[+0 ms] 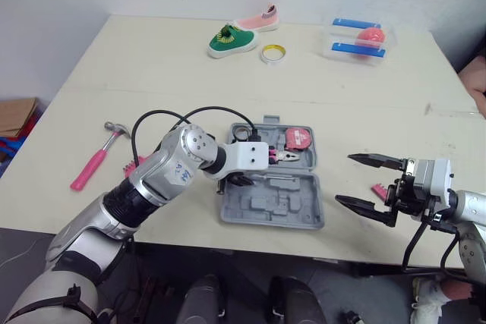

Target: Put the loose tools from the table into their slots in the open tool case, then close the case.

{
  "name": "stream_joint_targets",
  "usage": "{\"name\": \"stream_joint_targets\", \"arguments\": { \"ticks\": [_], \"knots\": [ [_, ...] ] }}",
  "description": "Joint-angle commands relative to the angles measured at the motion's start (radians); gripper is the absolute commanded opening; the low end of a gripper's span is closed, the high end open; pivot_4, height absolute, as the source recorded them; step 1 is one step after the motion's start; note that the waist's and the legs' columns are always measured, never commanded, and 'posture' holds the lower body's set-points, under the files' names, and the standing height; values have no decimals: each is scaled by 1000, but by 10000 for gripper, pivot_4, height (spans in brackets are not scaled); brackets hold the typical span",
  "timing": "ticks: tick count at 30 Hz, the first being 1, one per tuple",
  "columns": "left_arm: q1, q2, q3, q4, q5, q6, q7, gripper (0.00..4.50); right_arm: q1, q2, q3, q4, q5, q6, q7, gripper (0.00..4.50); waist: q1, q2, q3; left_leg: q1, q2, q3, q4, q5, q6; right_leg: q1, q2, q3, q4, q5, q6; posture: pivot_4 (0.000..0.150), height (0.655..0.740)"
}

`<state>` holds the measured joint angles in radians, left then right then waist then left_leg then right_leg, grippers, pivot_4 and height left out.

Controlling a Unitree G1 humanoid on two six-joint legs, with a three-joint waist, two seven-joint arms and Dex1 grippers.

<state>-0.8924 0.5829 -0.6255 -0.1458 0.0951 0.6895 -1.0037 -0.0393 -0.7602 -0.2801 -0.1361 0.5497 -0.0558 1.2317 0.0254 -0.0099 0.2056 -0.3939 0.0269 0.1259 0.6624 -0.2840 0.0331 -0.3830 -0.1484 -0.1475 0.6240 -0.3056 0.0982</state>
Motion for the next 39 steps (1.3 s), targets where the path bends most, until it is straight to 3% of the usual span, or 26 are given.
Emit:
{"name": "stream_joint_targets", "arguments": {
  "ticks": [1,6,9,12,16,18,24,31,39],
  "knots": [
    [-9,32,58,-73,6,1,-16,25180,7,1,-19,-26,17,-16,7,45000,-1,0,0,0,0,0,0,0,0,0,0,0,0,0,0,1500,7400],
    [65,-24,233,-117,-125,-23,15,25180,20,2,-21,-18,20,-19,11,45000,-2,0,0,-1,1,0,0,0,0,0,0,0,0,0,0,1500,7400],
    [134,-125,400,-111,-272,29,54,12596,30,6,-24,-14,17,-26,10,45000,-1,0,0,0,0,-1,1,0,0,1,0,0,0,0,0,1500,7400],
    [195,-144,450,-67,-300,-49,62,151,32,7,-26,-13,14,-27,3,45000,-1,0,0,0,0,-2,3,0,0,2,0,-2,0,0,0,1500,7400],
    [284,-190,441,17,-298,-242,62,151,31,7,-26,-12,11,-27,-6,45000,-2,0,0,3,0,-2,2,0,0,6,0,-2,-1,0,0,1500,7400],
    [298,-227,457,33,-331,-224,86,151,31,7,-28,-10,12,-28,-8,45000,-1,0,0,3,0,-2,2,-1,0,6,0,-2,-1,0,0,1500,7400],
    [332,-267,407,128,-272,-268,143,151,34,9,-30,-9,9,-29,-17,45000,1,1,0,3,0,-3,2,-2,0,6,-1,-3,-2,0,0,1500,7400],
    [348,-254,350,176,-218,-340,141,151,33,10,-26,-9,5,-28,-32,45000,-1,0,0,3,1,-3,2,-2,0,6,-1,-4,-2,0,0,1500,7400],
    [359,-233,306,223,-166,-277,157,151,36,19,-25,4,-1,-44,-30,45000,0,1,0,3,1,-3,2,-3,0,6,-1,-4,-2,0,0,1500,7400]
  ]
}}
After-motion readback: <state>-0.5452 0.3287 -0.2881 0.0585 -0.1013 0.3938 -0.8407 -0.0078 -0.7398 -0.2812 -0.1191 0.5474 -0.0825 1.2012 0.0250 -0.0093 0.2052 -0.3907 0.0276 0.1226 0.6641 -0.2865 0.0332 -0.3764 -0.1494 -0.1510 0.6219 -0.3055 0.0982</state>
